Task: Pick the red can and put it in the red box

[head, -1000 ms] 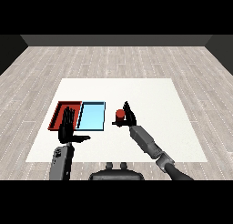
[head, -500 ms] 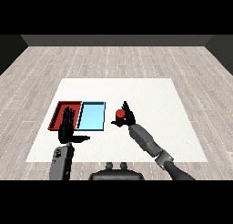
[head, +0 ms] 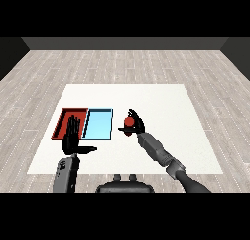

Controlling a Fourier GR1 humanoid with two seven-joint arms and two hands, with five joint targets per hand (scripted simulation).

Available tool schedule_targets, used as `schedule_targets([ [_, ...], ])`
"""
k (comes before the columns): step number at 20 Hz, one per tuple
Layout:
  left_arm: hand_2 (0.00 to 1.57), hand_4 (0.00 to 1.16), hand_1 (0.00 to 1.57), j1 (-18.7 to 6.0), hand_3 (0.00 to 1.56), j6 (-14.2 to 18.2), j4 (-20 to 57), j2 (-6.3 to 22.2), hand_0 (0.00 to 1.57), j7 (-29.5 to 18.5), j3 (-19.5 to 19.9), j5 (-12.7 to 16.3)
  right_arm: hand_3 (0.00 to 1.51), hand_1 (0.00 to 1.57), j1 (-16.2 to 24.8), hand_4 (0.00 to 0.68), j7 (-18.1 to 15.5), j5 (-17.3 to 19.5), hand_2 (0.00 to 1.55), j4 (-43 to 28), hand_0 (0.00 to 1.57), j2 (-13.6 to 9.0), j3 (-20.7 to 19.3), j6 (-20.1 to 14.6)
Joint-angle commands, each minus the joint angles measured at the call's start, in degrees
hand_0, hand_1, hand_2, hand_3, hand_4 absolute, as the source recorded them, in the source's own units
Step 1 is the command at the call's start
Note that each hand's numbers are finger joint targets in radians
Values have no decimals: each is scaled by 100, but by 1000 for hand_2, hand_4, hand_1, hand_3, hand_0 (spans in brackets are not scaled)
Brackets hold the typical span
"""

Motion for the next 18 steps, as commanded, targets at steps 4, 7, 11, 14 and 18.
schedule_targets([
  [4,0,0,0,100,0,103,-8,-40,0,-163,-38,-124,1430,1525,-283,573,246,-356,1476,42,1525,1,656,-993],
  [7,0,0,0,85,0,115,-36,-92,0,-96,-111,-125,1420,1538,-305,575,366,-104,1472,157,1538,1,606,-1044],
  [11,0,0,0,-50,0,36,-93,26,0,198,9,77,1420,1528,-475,551,473,-142,1472,414,1528,1,841,-910],
  [14,0,0,0,-300,0,130,69,61,0,197,141,84,1413,1531,-61,546,557,-304,1468,-315,1531,0,1168,-1492],
  [18,0,0,0,-234,0,71,254,25,0,-42,44,-35,1411,1548,-30,558,232,-402,1475,-254,1548,0,1351,-1561],
])
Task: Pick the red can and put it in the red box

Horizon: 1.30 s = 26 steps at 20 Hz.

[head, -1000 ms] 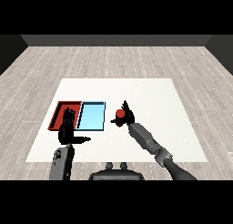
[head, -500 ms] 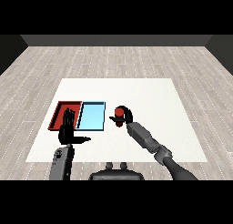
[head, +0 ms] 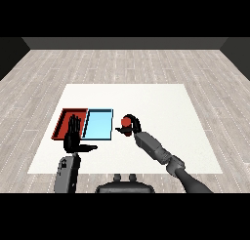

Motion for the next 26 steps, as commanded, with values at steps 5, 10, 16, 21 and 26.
schedule_targets([
  [5,0,0,0,87,0,89,-422,-28,0,344,-44,75,1395,1529,-381,580,247,264,1470,-132,1529,26,-184,-362],
  [10,0,0,0,-68,0,-181,249,70,0,-174,-2,20,1383,1547,-279,581,-218,391,1458,-682,1547,-241,-620,-320],
  [16,0,0,0,44,0,-105,83,82,0,-70,-71,-107,1383,1515,154,608,78,1085,1460,-1737,1515,-476,-643,-711],
  [21,0,0,0,-271,0,-47,-195,-102,0,448,-549,-182,1403,1505,662,643,-47,1179,1455,-3179,1505,-962,-679,-835],
  [26,0,0,0,-259,0,380,-693,-192,0,1182,-1170,-543,1398,1485,895,631,369,1627,1441,-3927,1485,-1105,-812,-1029],
])
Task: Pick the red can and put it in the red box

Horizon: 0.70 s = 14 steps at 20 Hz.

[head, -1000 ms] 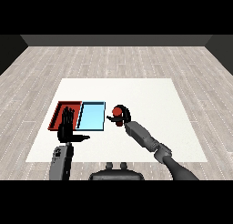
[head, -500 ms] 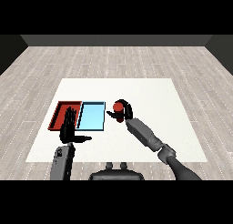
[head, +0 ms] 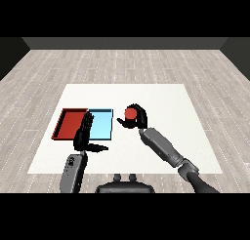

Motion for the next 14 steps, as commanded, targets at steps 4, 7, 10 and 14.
schedule_targets([
  [4,0,0,0,-353,0,184,126,-9,0,465,-153,-152,1392,1482,674,636,669,729,1429,-1686,1482,-440,9,-341],
  [7,0,0,0,-251,0,517,239,-39,0,361,-738,-287,1382,1440,673,628,855,952,1405,-1936,1440,-351,-208,-385],
  [10,0,0,0,-447,0,1010,281,-39,0,613,-1229,-430,1387,1428,1128,629,320,1121,1411,-1776,1428,-234,-374,59],
  [14,0,0,0,-779,0,1305,695,-39,0,728,-1388,-411,1397,1436,1187,632,704,1585,1427,-2314,1436,-160,-309,-154],
])
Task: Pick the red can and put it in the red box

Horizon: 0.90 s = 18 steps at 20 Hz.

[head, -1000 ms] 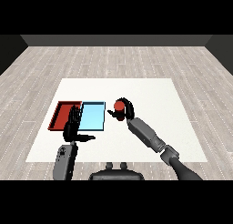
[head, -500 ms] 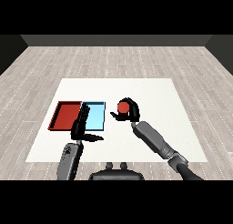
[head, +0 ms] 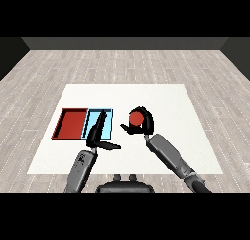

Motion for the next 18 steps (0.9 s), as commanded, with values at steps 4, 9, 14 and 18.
schedule_targets([
  [4,0,0,0,-651,0,439,928,-3,0,-107,-344,199,1395,1442,524,616,296,369,1430,-825,1442,-202,-366,540],
  [9,0,0,0,-538,0,751,1183,-3,0,-223,-740,284,1397,1449,359,647,636,1038,1442,-775,1449,351,-462,450],
  [14,0,0,0,-650,0,939,1712,-3,0,-603,-927,587,1393,1472,522,652,51,1060,1445,-154,1472,731,-885,1082],
  [18,0,0,0,-956,0,902,1526,-3,0,-96,-779,721,1384,1463,412,654,518,1797,1427,-413,1463,1038,-663,850],
])
